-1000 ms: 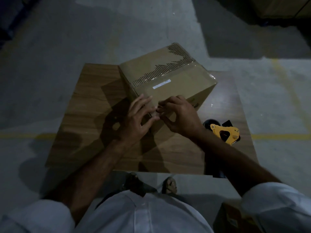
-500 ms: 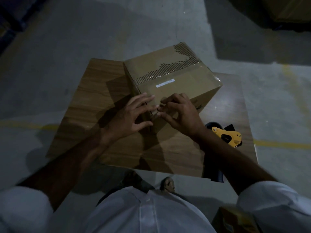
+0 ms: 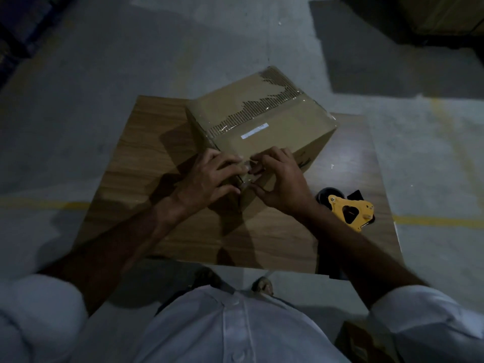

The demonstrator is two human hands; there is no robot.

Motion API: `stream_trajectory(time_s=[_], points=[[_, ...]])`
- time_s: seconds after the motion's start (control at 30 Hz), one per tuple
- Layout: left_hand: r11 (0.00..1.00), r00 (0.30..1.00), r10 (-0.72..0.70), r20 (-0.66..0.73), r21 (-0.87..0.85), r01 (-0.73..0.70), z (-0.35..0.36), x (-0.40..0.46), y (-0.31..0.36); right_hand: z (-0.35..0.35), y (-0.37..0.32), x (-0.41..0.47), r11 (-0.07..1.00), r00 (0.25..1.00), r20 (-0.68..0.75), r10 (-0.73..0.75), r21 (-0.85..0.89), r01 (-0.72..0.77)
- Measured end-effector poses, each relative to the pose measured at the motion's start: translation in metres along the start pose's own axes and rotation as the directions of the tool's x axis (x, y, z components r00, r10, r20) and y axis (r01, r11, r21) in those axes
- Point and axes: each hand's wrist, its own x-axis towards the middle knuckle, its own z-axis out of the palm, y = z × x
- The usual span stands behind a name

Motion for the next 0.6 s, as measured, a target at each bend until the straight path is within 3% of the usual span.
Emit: stream_trajectory(time_s=[0.13,0.23,0.6], points=[[0.999,0.998,-0.039,-0.041,-0.023,0.038,0.024,0.009,0.027,-0.022,0.011,-0.01,0.995,0.993,0.085,-0.08,0.064,0.075],[0.994,0.998,-0.058,-0.033,-0.095,0.055,0.03,0.012,0.036,-0.032,0.019,-0.021,0.994,0.995,0.098,-0.031,0.105,0.02],[0.981,0.987,0.16,-0.008,-0.114,-0.16,0.028,0.038,0.006,0.005,0.034,-0.039,1.0,0.994,-0.108,0.01,0.007,-0.009]])
